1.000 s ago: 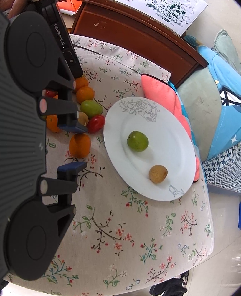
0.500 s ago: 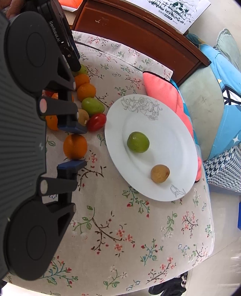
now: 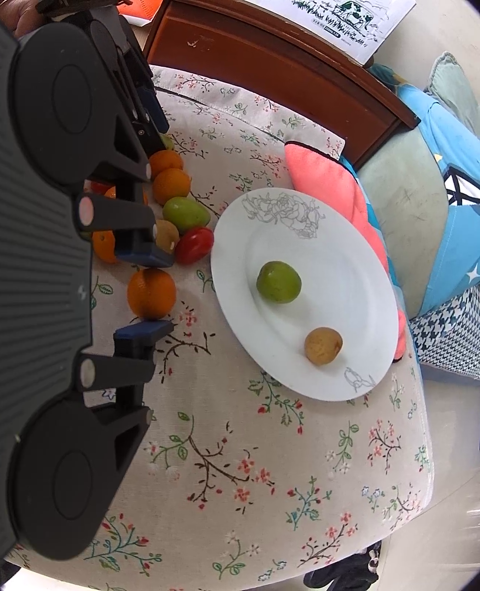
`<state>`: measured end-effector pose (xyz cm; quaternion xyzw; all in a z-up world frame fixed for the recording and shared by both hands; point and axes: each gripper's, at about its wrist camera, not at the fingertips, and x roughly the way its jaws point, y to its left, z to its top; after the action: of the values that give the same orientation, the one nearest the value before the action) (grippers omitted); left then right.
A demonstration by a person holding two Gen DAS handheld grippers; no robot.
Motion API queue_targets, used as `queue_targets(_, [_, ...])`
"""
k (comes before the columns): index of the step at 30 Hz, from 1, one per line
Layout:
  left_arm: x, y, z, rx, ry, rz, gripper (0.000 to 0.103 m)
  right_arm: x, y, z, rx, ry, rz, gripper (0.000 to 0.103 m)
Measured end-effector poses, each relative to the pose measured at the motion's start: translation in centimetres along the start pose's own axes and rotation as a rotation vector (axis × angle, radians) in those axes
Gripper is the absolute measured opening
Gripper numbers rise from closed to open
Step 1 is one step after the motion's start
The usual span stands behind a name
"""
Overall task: Organize fruits
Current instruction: 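Grasp an orange with the right tool while the left tool grasps a green fruit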
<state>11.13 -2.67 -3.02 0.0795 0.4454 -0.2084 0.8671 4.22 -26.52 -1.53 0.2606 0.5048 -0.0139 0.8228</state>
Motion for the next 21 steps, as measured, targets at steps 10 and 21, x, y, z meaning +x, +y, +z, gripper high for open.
queue_targets(10, [-0.1,-0.4,-0.2,0.022,-0.021,-0.004,0.025,0.0,0.2,-0.1,-0.017,-0.001,-0.009,0.03])
queue_targets(21, [-1.0,0.5,0.7,-0.064,-0.038,-0.001,0.022,-0.8,-0.1,0.4,0.016,-0.022,0.012,0.03])
